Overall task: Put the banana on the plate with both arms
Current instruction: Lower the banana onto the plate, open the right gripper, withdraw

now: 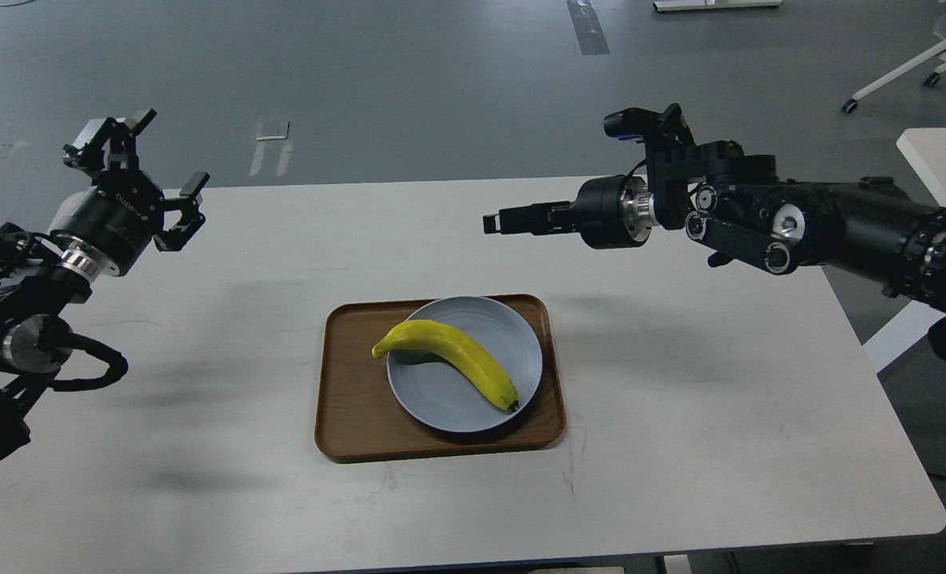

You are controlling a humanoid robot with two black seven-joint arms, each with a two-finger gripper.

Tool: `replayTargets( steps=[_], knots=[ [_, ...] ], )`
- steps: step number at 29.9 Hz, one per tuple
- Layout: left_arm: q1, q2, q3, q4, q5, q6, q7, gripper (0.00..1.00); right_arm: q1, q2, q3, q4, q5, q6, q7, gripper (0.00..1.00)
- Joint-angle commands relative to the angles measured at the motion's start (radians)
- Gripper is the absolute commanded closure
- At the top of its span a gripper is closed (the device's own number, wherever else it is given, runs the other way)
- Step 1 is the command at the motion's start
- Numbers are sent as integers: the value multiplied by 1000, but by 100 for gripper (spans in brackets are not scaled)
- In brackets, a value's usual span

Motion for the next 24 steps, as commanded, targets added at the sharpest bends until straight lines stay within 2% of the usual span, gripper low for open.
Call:
replayTargets(
  steps=[1, 6, 13, 24],
  knots=[
    [2, -18, 1, 0, 0, 0, 0, 2, -130, -72, 193, 5, 58, -10, 0, 0],
    [8, -44, 1, 8, 1, 0, 0, 2, -328, -90, 403, 5, 240, -10, 0, 0],
    [22, -78, 2, 12, 1, 0, 0, 2, -455, -93, 520, 6, 602, -5, 0, 0],
    [49, -116, 2, 38, 1, 0, 0, 2, -498, -89, 532, 12, 666, 1, 0, 0]
  ],
)
